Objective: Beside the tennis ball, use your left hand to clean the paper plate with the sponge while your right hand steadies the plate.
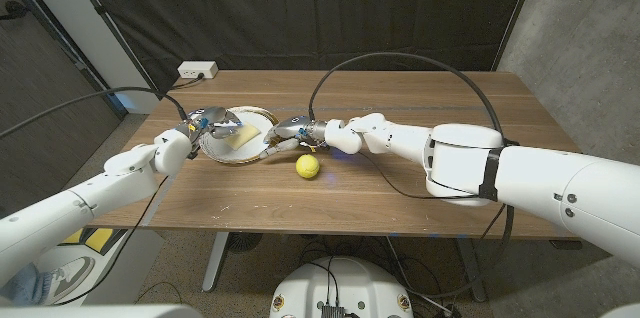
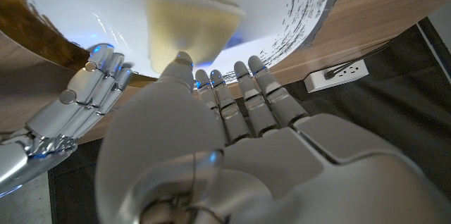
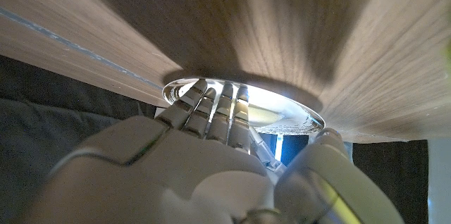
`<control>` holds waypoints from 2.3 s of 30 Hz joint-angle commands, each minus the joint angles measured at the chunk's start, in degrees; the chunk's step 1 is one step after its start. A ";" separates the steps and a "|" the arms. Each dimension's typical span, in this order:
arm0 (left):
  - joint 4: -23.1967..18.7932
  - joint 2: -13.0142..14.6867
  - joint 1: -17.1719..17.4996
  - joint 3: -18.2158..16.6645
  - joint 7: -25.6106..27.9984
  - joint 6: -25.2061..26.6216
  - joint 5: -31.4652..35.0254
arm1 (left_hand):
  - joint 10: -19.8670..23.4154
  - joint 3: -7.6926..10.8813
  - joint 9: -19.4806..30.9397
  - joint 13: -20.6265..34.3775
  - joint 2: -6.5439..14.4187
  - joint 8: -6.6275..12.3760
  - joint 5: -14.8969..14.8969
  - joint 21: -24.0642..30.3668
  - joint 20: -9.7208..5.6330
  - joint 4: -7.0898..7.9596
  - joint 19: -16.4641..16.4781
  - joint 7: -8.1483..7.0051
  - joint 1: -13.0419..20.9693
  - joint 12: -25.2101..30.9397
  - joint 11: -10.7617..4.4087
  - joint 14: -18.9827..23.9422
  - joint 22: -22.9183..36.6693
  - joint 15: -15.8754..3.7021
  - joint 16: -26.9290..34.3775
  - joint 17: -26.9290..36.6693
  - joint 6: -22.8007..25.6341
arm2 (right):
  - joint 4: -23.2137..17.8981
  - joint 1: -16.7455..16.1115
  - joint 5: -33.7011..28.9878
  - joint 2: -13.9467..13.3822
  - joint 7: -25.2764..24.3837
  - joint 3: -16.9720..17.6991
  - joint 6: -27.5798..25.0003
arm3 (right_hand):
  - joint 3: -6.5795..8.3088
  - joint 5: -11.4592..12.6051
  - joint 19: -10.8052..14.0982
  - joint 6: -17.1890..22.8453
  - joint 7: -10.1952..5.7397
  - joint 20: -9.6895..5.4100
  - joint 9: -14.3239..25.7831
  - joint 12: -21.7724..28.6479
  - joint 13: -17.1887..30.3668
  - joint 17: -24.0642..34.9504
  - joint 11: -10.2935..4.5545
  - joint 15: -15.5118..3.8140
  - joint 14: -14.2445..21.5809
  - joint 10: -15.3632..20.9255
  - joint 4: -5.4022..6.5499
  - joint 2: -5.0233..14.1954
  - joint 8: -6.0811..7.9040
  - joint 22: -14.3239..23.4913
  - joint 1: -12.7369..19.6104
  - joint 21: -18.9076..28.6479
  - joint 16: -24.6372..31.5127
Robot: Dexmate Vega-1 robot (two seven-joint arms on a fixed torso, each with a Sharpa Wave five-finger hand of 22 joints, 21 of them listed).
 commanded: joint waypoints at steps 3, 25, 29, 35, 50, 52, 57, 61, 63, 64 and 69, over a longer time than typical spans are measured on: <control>0.43 -1.16 -1.19 2.30 -0.50 0.13 2.67 | 0.21 0.26 0.11 0.07 -0.32 -0.04 -0.04 0.33 -0.91 -0.09 0.00 0.02 0.18 -0.20 -0.14 0.38 0.05 -5.41 0.06 0.11 0.51 | -0.35 0.62 -4.18 -0.25 -1.67 -1.04 1.47 | -0.06 0.24 0.78 1.08 0.67 -3.46 0.20 0.36 0.15 0.16 0.20 -1.05 0.92 1.12 -0.39 0.44 0.40 0.24 0.01 0.32 0.24; -8.96 3.91 9.66 -3.79 4.20 6.43 -0.57 | 2.89 0.47 0.02 0.03 -0.48 0.59 -0.09 1.32 -1.41 0.05 2.04 -0.22 -0.13 0.45 -0.60 4.45 0.17 -6.35 1.23 0.07 3.42 | 0.15 1.03 -5.02 1.07 0.80 -1.46 -2.28 | -0.08 0.26 0.60 0.83 0.87 -3.22 0.19 -0.11 0.13 0.18 0.32 -0.73 0.83 0.61 -0.47 0.57 -0.08 0.26 0.00 0.08 -0.11; -8.90 3.68 10.38 -3.87 4.14 7.14 -1.53 | 3.58 0.51 0.00 0.02 -0.50 0.76 -0.10 1.53 -1.60 0.07 2.39 -0.18 -0.17 0.61 -0.38 4.91 0.22 -6.48 1.27 0.07 4.12 | 0.11 1.10 -4.79 0.82 1.11 -1.35 -2.04 | -0.08 0.26 0.55 0.71 0.94 -3.15 0.19 -0.15 0.13 0.18 0.31 -0.64 0.84 0.61 -0.49 0.60 -0.18 0.26 0.00 0.04 -0.15; -8.41 3.04 9.81 -2.85 3.51 8.02 -1.35 | 4.46 0.59 -0.02 0.01 -0.50 0.90 -0.10 1.81 -1.58 0.12 2.83 0.09 -0.25 0.76 -0.40 5.73 0.27 -6.46 1.38 0.08 4.91 | 0.13 1.23 -4.63 0.45 1.35 -1.26 -1.67 | -0.08 0.26 0.56 0.71 0.94 -3.14 0.18 -0.21 0.13 0.18 0.40 -0.64 0.83 0.65 -0.52 0.65 -0.27 0.27 0.02 0.00 -0.22; -6.45 1.78 4.18 3.75 -1.58 10.37 8.16 | 4.15 0.42 -0.07 -0.01 -0.74 0.53 -0.15 1.63 -1.39 0.43 2.04 0.03 -0.82 0.34 -0.36 5.10 0.29 -6.02 0.82 0.08 4.71 | 0.26 1.00 -3.58 0.06 2.22 -0.73 -2.58 | -0.03 0.25 0.66 0.95 0.95 -3.22 0.19 -0.32 0.13 0.18 0.23 -0.72 0.88 0.77 -0.65 0.76 -0.37 0.27 0.16 -0.05 -0.33; -6.65 2.33 4.42 3.83 -1.75 11.42 9.16 | 4.15 0.41 -0.07 -0.01 -0.76 0.48 -0.15 1.63 -1.40 0.47 2.01 -0.04 -0.88 0.30 -0.32 5.19 0.29 -6.06 0.82 0.08 4.70 | 0.28 0.99 -3.48 0.07 2.37 -0.72 -2.77 | -0.02 0.25 0.67 0.95 0.97 -3.22 0.19 -0.31 0.13 0.18 0.29 -0.75 0.92 0.84 -0.67 0.77 -0.40 0.27 0.18 -0.06 -0.34; -6.79 4.02 5.55 2.61 -1.85 14.58 9.67 | 4.26 0.38 -0.08 -0.02 -0.80 0.49 -0.15 1.66 -1.47 0.53 2.02 -0.12 -1.00 0.28 -0.46 5.25 0.28 -6.12 0.78 0.07 4.88 | 0.28 0.96 -3.52 0.04 2.48 -0.89 -3.14 | -0.01 0.24 0.69 0.93 0.95 -3.23 0.19 -0.37 0.13 0.18 0.22 -0.74 0.92 0.84 -0.72 0.80 -0.48 0.27 0.24 -0.09 -0.38; -6.87 5.35 7.04 0.63 -1.47 17.56 7.93 | 4.31 0.37 -0.09 -0.02 -0.82 0.48 -0.16 1.68 -1.51 0.56 2.02 -0.18 -1.06 0.26 -0.44 5.28 0.28 -6.23 0.75 0.07 4.98 | 0.15 0.98 -3.72 -0.24 2.11 -0.99 -2.81 | 0.00 0.24 0.67 0.94 0.98 -3.27 0.19 -0.44 0.13 0.17 0.29 -0.74 0.87 0.78 -0.76 0.82 -0.52 0.27 0.28 -0.12 -0.43; -6.99 6.15 8.25 -0.82 -0.66 19.64 6.71 | 4.31 0.37 -0.09 -0.02 -0.84 0.49 -0.16 1.68 -1.52 0.58 2.00 -0.23 -1.09 0.23 -0.44 5.27 0.28 -6.24 0.72 0.07 5.05 | -0.05 0.95 -4.02 -0.59 1.67 -1.10 -2.20 | 0.00 0.23 0.64 0.95 0.94 -3.29 0.19 -0.46 0.14 0.18 0.31 -0.76 0.89 0.77 -0.78 0.83 -0.55 0.27 0.29 -0.14 -0.43; -6.97 6.27 8.62 -1.38 -0.27 20.13 5.96 | 4.35 0.37 -0.09 -0.02 -0.84 0.48 -0.15 1.68 -1.52 0.59 1.99 -0.20 -1.11 0.24 -0.42 5.26 0.27 -6.25 0.71 0.07 5.06 | -0.12 0.94 -4.16 -0.70 1.53 -1.14 -1.99 | 0.01 0.23 0.62 0.97 0.98 -3.27 0.19 -0.48 0.14 0.18 0.29 -0.78 0.87 0.77 -0.80 0.83 -0.56 0.27 0.31 -0.16 -0.45; -5.96 5.67 8.54 -2.73 1.19 20.14 2.77 | 4.41 0.37 -0.10 -0.03 -0.88 0.42 -0.15 1.70 -1.54 0.61 1.98 -0.12 -1.17 0.18 -0.45 5.33 0.27 -6.28 0.66 0.07 5.16 | -0.44 0.81 -4.55 -1.14 1.29 -0.97 -1.07 | 0.02 0.22 0.59 0.96 0.96 -3.21 0.19 -0.53 0.14 0.17 0.33 -0.73 0.84 0.76 -0.86 0.85 -0.62 0.27 0.37 -0.20 -0.49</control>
